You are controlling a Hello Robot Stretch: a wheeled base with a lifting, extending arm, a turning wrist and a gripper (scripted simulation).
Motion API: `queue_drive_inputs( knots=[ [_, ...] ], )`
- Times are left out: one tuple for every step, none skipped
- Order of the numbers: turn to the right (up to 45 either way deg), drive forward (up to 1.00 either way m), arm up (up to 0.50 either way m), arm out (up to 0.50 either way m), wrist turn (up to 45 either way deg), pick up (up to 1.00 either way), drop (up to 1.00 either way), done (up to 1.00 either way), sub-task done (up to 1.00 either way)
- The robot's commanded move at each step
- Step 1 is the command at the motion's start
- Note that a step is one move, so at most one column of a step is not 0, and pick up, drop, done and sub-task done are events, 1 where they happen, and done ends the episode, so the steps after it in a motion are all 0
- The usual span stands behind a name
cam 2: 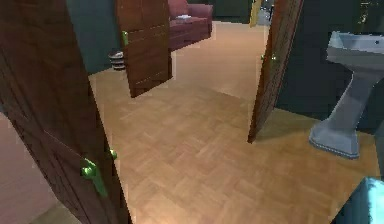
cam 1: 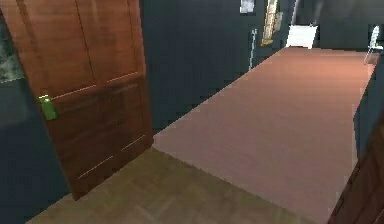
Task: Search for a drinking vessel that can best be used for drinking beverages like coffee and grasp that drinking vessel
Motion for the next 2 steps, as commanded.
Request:
queue_drive_inputs(
  knots=[
    [0.0,0.75,0.0,0.0,0.0,0.0,0.0,0.0,0.0],
    [33.0,0.0,0.0,0.0,0.0,0.0,0.0,0.0,0.0]
  ],
)
